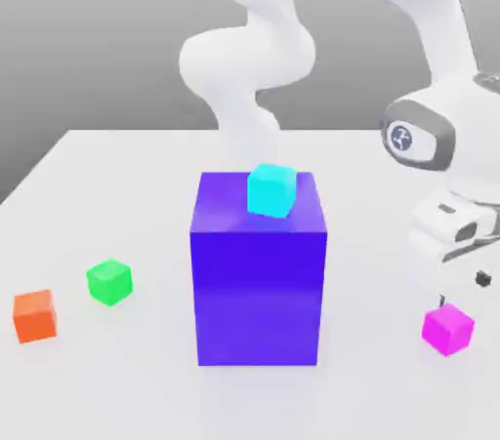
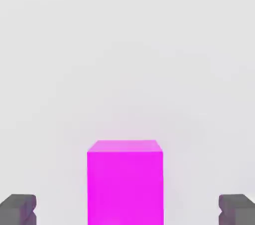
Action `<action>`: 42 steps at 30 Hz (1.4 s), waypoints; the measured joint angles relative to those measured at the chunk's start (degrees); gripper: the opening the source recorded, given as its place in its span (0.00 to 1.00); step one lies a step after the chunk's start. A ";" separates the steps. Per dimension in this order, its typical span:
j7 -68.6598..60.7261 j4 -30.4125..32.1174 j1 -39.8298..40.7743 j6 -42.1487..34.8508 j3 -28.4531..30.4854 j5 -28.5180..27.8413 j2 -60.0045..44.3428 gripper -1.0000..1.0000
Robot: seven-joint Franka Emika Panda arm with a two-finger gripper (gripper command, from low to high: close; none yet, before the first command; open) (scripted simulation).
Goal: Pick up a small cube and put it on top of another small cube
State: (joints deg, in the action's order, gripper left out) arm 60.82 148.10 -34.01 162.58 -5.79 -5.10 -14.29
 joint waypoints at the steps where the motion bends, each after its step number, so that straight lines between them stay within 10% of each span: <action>1: 0.49 -0.32 -0.54 1.37 0.63 -0.65 -1.72 0.50; 3: 1.11 -0.97 -1.49 4.17 1.72 -1.36 -5.26 0.50; 4: 1.36 -1.27 -1.82 5.49 2.12 -1.62 -6.97 0.00; 21: -10.47 -1.85 3.06 -4.87 0.33 5.18 7.59 0.00; 42: -48.00 7.04 40.49 -13.79 28.67 -2.61 29.73 0.00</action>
State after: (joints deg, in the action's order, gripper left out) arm 12.82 155.15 6.49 148.79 22.88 -7.71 15.43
